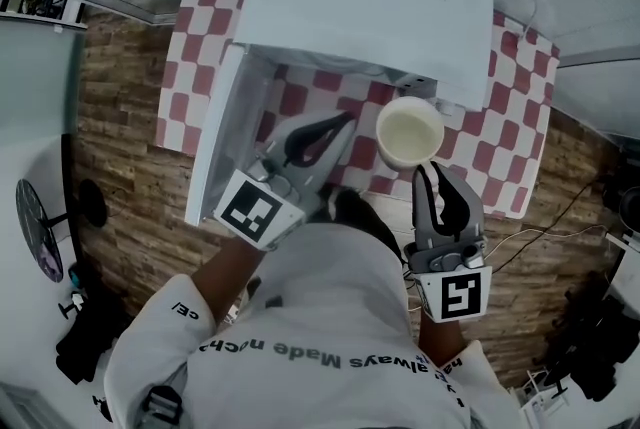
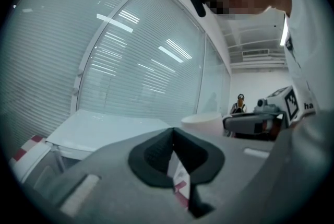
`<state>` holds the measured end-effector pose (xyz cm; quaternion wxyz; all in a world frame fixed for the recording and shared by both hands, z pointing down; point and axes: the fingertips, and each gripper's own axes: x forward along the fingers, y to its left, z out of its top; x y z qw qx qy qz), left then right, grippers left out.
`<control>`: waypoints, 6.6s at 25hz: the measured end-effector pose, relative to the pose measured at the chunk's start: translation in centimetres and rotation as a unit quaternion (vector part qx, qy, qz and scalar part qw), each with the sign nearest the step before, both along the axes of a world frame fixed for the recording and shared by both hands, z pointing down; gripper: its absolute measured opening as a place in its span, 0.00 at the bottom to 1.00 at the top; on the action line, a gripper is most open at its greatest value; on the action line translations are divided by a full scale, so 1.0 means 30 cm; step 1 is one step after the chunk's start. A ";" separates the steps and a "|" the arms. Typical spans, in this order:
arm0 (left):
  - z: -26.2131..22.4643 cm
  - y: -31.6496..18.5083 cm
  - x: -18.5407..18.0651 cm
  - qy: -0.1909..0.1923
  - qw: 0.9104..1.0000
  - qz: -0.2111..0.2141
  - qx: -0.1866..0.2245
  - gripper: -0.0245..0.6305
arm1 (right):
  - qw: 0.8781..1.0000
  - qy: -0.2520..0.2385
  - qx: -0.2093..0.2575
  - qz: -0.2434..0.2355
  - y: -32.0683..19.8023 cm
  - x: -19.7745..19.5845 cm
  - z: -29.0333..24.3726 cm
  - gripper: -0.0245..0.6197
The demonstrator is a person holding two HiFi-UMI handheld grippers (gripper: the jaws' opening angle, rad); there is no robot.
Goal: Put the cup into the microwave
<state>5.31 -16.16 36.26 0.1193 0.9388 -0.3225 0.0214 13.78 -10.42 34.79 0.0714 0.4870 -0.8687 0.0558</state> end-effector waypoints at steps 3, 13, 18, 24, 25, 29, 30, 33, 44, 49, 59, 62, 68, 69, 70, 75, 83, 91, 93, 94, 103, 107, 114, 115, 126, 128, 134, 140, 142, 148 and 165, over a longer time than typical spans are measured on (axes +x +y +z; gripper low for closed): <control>0.060 -0.006 -0.024 -0.004 1.000 -0.005 -0.012 0.04 | 1.000 0.003 -0.007 -0.003 -0.008 -0.022 0.059 0.11; 0.248 -0.040 -0.108 -0.013 0.999 -0.022 -0.035 0.04 | 0.999 0.001 -0.028 -0.018 -0.067 -0.135 0.269 0.11; 0.340 -0.076 -0.133 -0.009 0.999 -0.034 -0.041 0.04 | 0.999 0.015 -0.039 -0.027 -0.112 -0.176 0.399 0.11; 0.431 -0.129 -0.172 -0.004 0.998 -0.051 -0.042 0.04 | 0.998 0.021 -0.049 -0.019 -0.165 -0.208 0.522 0.11; 0.444 -0.138 -0.178 -0.005 0.998 -0.054 -0.042 0.04 | 0.998 0.022 -0.049 -0.017 -0.173 -0.211 0.537 0.11; 0.498 -0.172 -0.192 -0.009 0.997 -0.061 -0.042 0.04 | 0.998 0.026 -0.049 -0.012 -0.212 -0.228 0.585 0.11; 0.513 -0.181 -0.195 -0.013 0.997 -0.062 -0.041 0.04 | 0.998 0.027 -0.048 -0.012 -0.222 -0.234 0.597 0.11; 0.563 -0.205 -0.202 -0.023 0.997 -0.064 -0.039 0.04 | 0.998 0.029 -0.046 -0.008 -0.254 -0.250 0.632 0.11; 0.651 -0.311 -0.230 -0.020 0.995 -0.085 -0.040 0.04 | 0.999 0.028 -0.037 0.011 -0.381 -0.272 0.715 0.11; 0.681 -0.362 -0.240 -0.027 0.995 -0.093 -0.025 0.04 | 0.999 0.024 -0.030 0.020 -0.441 -0.290 0.734 0.11; 0.719 -0.447 -0.230 -0.041 0.994 -0.102 -0.004 0.04 | 0.999 0.022 -0.013 0.043 -0.541 -0.285 0.785 0.11; 0.725 -0.466 -0.225 -0.041 0.994 -0.106 -0.001 0.04 | 0.999 0.020 -0.005 0.048 -0.566 -0.284 0.791 0.11; 0.749 -0.499 -0.212 -0.046 0.993 -0.106 0.008 0.04 | 0.998 0.019 0.002 0.060 -0.623 -0.276 0.816 0.11; 0.753 -0.505 -0.210 -0.048 0.993 -0.106 0.010 0.04 | 0.998 0.019 0.003 0.062 -0.631 -0.275 0.819 0.11; 0.757 -0.511 -0.209 -0.050 0.993 -0.106 0.012 0.04 | 0.998 0.019 0.005 0.063 -0.638 -0.273 0.822 0.11; 0.772 -0.534 -0.200 -0.052 0.993 -0.107 0.017 0.04 | 0.998 0.020 0.016 0.064 -0.666 -0.265 0.830 0.11; 0.794 -0.546 -0.193 -0.059 0.992 -0.108 0.017 0.04 | 0.998 0.018 0.023 0.049 -0.693 -0.279 0.849 0.11; 0.818 -0.528 -0.197 -0.081 0.991 -0.108 0.021 0.04 | 0.999 0.025 -0.003 0.047 -0.691 -0.286 0.909 0.11; 0.829 -0.524 -0.200 -0.094 0.989 -0.109 0.026 0.04 | 0.998 0.029 -0.012 0.048 -0.688 -0.287 0.926 0.11; 0.833 -0.522 -0.200 -0.102 0.988 -0.110 0.029 0.04 | 0.998 0.030 -0.017 0.048 -0.686 -0.287 0.934 0.11; 0.835 -0.496 -0.208 -0.136 0.983 -0.120 0.038 0.04 | 0.998 0.033 -0.029 0.049 -0.673 -0.280 0.925 0.12; 0.790 -0.487 -0.204 -0.136 0.982 -0.124 0.052 0.04 | 0.997 0.036 -0.033 0.053 -0.647 -0.270 0.894 0.14; 0.708 -0.447 -0.206 -0.138 0.980 -0.126 0.063 0.04 | 0.996 0.035 -0.039 0.065 -0.591 -0.232 0.822 0.13; 0.699 -0.437 -0.207 -0.141 0.980 -0.125 0.062 0.04 | 0.997 0.037 -0.038 0.064 -0.582 -0.227 0.808 0.12; 0.514 -0.303 -0.217 -0.131 0.982 -0.131 0.049 0.04 | 0.996 0.036 -0.048 0.066 -0.438 -0.185 0.628 0.11; 0.472 -0.280 -0.214 -0.128 0.982 -0.130 0.050 0.04 | 0.996 0.036 -0.046 0.065 -0.416 -0.178 0.580 0.11; 0.328 -0.210 -0.200 -0.118 0.984 -0.126 0.055 0.04 | 0.997 0.043 -0.024 0.058 -0.357 -0.153 0.405 0.11; 0.151 -0.176 -0.167 -0.084 0.986 -0.127 0.062 0.04 | 0.998 0.043 -0.010 0.054 -0.298 -0.119 0.233 0.11; 0.087 -0.167 -0.161 -0.079 0.987 -0.124 0.066 0.04 | 0.998 0.040 -0.001 0.052 -0.281 -0.114 0.169 0.11; -0.070 -0.116 -0.142 -0.067 0.988 -0.119 0.076 0.04 | 0.999 0.027 0.014 0.044 -0.220 -0.104 -0.013 0.10; -0.330 0.012 -0.048 -0.053 0.990 -0.084 0.104 0.04 | 0.998 0.006 0.052 0.021 -0.075 -0.079 -0.324 0.10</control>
